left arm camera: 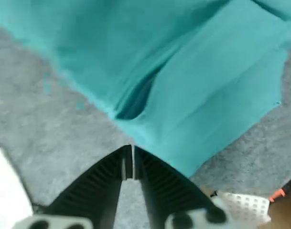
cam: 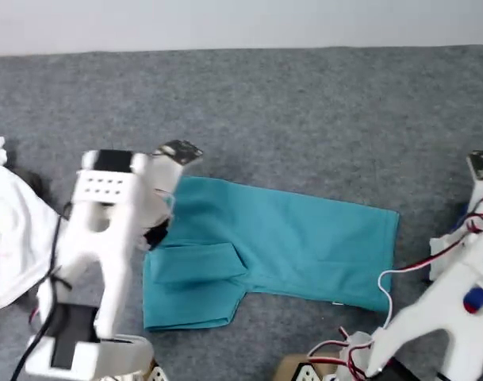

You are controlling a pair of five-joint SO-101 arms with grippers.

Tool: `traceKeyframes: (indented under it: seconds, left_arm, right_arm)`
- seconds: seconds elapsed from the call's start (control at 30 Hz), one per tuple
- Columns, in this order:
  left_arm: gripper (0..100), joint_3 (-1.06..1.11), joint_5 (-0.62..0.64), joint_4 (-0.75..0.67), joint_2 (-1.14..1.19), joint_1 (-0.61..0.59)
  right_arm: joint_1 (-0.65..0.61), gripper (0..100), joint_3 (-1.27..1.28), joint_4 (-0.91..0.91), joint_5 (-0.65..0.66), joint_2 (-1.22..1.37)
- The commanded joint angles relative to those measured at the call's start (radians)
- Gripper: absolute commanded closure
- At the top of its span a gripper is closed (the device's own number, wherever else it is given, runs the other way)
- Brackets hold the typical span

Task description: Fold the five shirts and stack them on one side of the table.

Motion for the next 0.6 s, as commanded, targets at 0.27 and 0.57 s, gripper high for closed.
traceKeyframes:
  seconds: [0.27,0.57]
  left_arm:
    - [87,-0.139,-0.006,-0.038,0.204,0.081]
    - [84,-0.248,-0.098,0.034,0.213,0.046]
  right_arm:
    - [0.143,75.8,-0.002,0.041,-0.002,-0.042]
    - [0.176,75.8,-0.002,0.041,0.0,-0.044]
